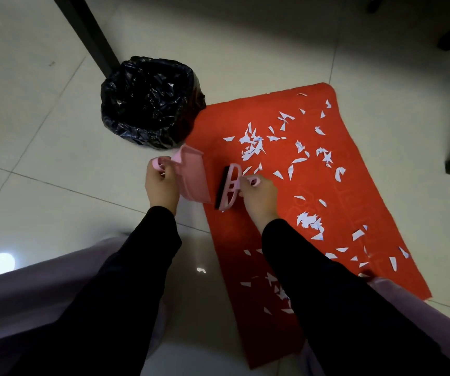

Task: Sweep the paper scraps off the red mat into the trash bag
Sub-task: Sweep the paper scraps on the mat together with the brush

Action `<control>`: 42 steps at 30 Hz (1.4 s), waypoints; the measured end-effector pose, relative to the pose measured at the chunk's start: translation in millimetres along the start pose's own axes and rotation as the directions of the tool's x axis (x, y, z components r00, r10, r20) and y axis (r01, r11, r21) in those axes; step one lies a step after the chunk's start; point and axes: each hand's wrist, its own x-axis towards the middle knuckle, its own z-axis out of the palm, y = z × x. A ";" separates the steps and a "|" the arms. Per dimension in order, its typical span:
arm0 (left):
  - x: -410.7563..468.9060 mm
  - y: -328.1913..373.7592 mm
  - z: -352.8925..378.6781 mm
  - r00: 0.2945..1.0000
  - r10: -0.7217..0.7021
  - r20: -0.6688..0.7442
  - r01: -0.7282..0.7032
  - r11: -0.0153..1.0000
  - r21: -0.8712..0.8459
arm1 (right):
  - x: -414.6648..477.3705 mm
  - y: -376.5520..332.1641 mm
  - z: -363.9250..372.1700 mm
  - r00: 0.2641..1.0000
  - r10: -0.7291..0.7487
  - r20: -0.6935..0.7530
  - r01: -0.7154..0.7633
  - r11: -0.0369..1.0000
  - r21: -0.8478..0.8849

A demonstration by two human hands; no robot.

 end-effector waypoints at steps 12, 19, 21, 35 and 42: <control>-8.7 -8.6 9.4 0.996 0.008 0.087 -0.018 0.994 0.111 | -0.9 23.0 11.2 0.994 0.042 0.105 -0.031 0.994 -0.108; -10.4 -13.3 12.5 0.997 0.019 0.081 -0.032 0.986 0.161 | -1.1 17.7 -5.1 0.997 -0.066 0.026 0.071 0.964 -0.255; -10.6 -12.6 12.8 0.997 0.014 0.080 -0.027 0.986 0.162 | -2.1 14.5 -4.0 0.995 -0.084 0.046 0.092 0.973 -0.213; -14.6 -9.1 18.6 0.996 0.007 0.090 -0.022 0.986 0.164 | -2.1 24.6 -16.0 0.998 -0.017 0.061 0.027 0.984 -0.173; -18.2 -7.9 20.6 0.996 0.009 0.092 -0.025 0.985 0.173 | 3.6 38.1 -33.6 0.999 0.040 0.013 -0.037 0.981 -0.190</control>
